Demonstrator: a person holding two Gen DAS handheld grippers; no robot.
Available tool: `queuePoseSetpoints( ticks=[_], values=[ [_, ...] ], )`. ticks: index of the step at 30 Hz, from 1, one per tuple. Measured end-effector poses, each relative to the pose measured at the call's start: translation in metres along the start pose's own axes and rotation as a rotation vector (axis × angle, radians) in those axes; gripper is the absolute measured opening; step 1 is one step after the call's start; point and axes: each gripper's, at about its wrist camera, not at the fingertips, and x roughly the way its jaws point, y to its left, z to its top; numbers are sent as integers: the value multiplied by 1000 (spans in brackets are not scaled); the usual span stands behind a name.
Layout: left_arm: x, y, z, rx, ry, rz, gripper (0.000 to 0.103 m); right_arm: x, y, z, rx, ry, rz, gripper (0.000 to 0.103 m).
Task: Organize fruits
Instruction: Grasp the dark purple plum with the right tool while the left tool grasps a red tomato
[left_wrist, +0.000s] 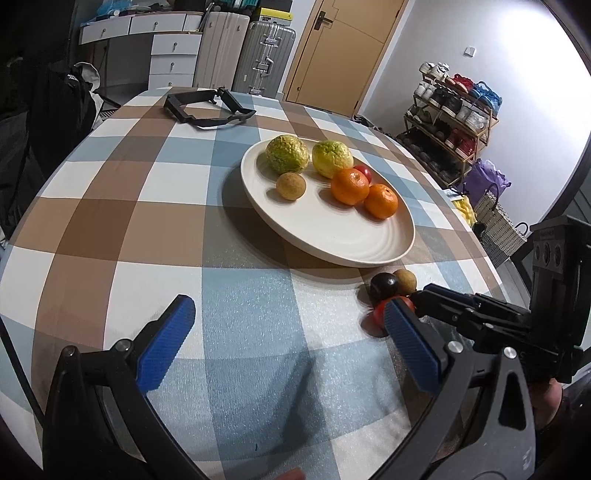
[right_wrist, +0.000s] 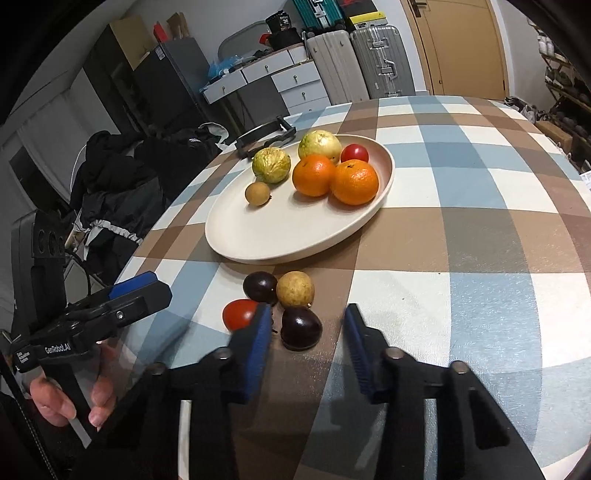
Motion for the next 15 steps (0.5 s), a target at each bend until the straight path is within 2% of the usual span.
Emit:
queuePoseSetpoints(
  ticks=[2, 9, 15],
  values=[
    [1, -1, 1, 3, 0, -1, 102, 0, 1, -1, -6, 4, 10, 23],
    [6, -9, 1, 16, 23, -22, 102, -5, 4, -2, -21, -24, 7, 23],
    [16, -34, 1, 79, 60, -43, 102, -19, -1, -3, -20, -66, 9, 23]
  ],
)
